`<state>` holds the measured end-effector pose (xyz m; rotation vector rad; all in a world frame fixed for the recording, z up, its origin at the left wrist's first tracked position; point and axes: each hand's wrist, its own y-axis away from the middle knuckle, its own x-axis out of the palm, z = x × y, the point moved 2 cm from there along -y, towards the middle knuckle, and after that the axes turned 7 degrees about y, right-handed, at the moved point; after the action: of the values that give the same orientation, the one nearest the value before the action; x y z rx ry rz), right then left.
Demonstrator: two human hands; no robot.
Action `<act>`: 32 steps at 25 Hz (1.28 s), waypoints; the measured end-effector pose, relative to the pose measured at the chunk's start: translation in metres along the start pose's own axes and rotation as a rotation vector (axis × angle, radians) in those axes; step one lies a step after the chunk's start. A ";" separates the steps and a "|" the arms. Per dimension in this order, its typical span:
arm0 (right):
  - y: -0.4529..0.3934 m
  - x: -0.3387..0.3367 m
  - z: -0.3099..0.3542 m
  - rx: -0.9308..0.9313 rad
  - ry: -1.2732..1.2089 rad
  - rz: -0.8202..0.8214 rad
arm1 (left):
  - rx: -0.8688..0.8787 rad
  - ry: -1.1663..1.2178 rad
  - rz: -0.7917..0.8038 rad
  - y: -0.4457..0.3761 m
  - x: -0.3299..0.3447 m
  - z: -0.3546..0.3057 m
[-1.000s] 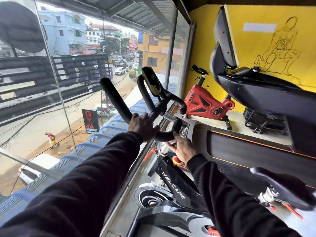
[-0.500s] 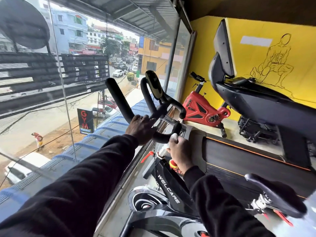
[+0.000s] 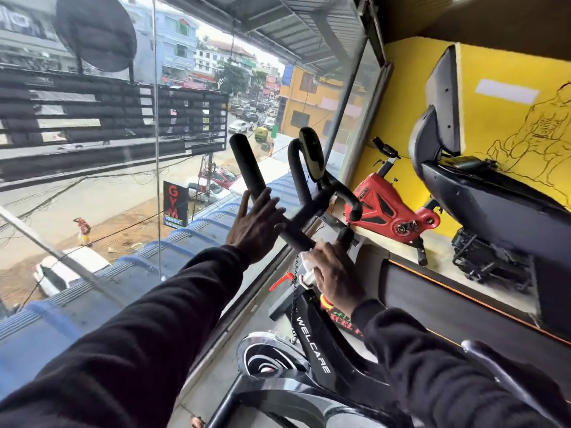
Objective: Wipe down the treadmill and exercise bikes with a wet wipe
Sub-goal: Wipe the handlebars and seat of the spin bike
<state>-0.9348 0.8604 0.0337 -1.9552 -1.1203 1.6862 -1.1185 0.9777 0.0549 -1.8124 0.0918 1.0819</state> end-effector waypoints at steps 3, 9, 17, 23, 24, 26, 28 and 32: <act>0.002 0.002 -0.014 -0.173 0.048 0.015 | -0.023 0.023 0.012 0.001 0.000 0.000; -0.014 0.006 -0.005 -0.116 0.049 0.022 | -0.046 0.076 -0.016 0.007 0.005 -0.006; -0.037 0.015 0.009 -0.076 -0.012 0.006 | -0.043 0.101 0.030 0.009 0.008 -0.011; -0.049 0.012 0.000 -0.179 -0.008 0.094 | -0.045 0.111 0.090 0.011 0.001 -0.008; -0.057 0.015 0.009 -0.115 -0.039 0.090 | -0.052 0.127 0.098 0.011 0.001 -0.010; -0.060 0.019 0.015 -0.109 -0.059 0.062 | -0.052 0.130 0.108 0.013 0.002 -0.010; -0.047 0.016 0.002 -0.237 -0.020 0.076 | -0.054 0.131 0.094 0.015 0.001 -0.009; -0.066 -0.005 -0.018 -0.113 -0.087 0.045 | -0.076 0.151 0.045 0.018 0.002 -0.017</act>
<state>-0.9412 0.9033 0.0865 -2.0050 -1.2363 1.7829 -1.1156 0.9559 0.0429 -1.9676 0.1843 0.9901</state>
